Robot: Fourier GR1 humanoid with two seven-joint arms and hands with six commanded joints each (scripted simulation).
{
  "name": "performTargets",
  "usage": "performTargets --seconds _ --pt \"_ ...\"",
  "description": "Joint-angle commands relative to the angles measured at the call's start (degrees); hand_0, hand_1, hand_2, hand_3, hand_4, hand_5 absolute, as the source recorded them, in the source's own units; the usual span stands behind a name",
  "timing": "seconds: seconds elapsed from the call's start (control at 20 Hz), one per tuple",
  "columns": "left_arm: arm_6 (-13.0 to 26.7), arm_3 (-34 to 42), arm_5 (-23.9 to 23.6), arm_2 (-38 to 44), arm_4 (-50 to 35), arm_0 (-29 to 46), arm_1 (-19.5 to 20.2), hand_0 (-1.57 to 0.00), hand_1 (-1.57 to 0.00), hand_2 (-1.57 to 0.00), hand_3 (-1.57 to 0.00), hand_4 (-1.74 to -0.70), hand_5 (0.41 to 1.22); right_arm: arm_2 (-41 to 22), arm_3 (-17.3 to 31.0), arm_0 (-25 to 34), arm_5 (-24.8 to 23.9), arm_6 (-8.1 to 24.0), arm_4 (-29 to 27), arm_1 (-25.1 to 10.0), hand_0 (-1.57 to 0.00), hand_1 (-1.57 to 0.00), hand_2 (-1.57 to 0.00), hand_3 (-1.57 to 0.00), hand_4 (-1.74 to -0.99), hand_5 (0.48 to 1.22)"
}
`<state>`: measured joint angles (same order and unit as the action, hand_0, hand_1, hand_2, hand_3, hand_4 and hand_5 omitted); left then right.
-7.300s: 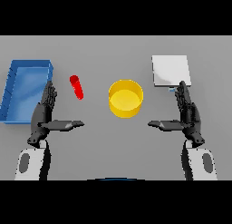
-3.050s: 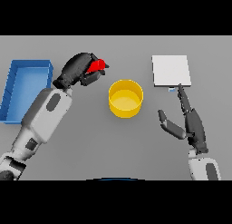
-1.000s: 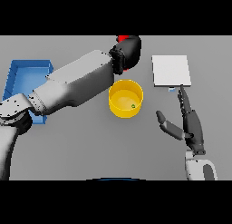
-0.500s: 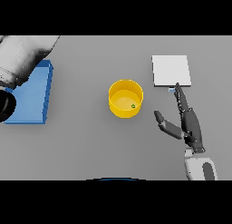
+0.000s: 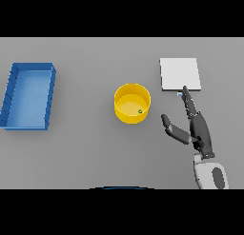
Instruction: Pick up the red beaker and tilt it to pour out 1 green nut into yellow bowl. Pick up the yellow bowl and place it on the metallic measuring scale.
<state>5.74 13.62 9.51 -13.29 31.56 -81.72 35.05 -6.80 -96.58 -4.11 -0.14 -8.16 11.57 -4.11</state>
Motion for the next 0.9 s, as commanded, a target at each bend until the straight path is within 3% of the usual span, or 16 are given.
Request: performTargets --seconds 0.0,0.1,0.25,0.6,0.7,0.85 --pt "2.16 1.25 -2.44 0.82 -1.12 2.01 0.17 -1.57 -1.57 -1.57 -1.56 -1.74 1.221 0.3 -0.04 0.19 0.09 0.37 0.0 -0.56 0.0 0.0 0.0 0.0 -1.138 0.626" --pt "4.26 3.74 -6.32 4.23 -5.98 7.88 0.24 -1.57 -1.57 -1.57 -1.56 -1.74 1.221 0.03 -0.33 -0.46 0.74 0.32 -0.1 -0.94 0.0 0.0 0.0 0.0 -1.134 0.632" --pt "10.67 9.39 -9.86 7.96 -11.52 15.02 0.02 -1.57 -1.57 -1.57 -1.57 -1.74 1.221 -0.59 -0.67 -0.38 0.92 0.45 -0.08 -0.42 0.0 0.0 0.0 0.0 -1.133 0.655" --pt "17.53 33.44 -15.97 10.08 -20.14 39.89 -2.07 -1.57 -1.57 -1.57 -1.57 -1.74 1.221 0.53 -0.13 -0.71 1.14 -1.03 -0.68 -1.69 0.0 0.0 0.0 0.0 -1.166 0.676" --pt "19.89 39.01 -17.31 9.64 -20.82 44.09 -2.8 -1.57 -1.57 -1.57 -1.57 -1.74 1.151 0.11 -0.24 -0.73 1.18 -0.71 -0.59 -1.2 0.0 0.0 0.0 0.0 -1.174 0.676" --pt "22.89 44.8 -18.37 9.8 -21.85 49.1 -2.82 -1.57 -1.57 -1.57 -1.57 -1.74 0.984 0.94 0.29 -0.43 1.26 -0.72 -1.2 -1.76 0.0 0.0 0.0 0.0 -1.161 0.671"
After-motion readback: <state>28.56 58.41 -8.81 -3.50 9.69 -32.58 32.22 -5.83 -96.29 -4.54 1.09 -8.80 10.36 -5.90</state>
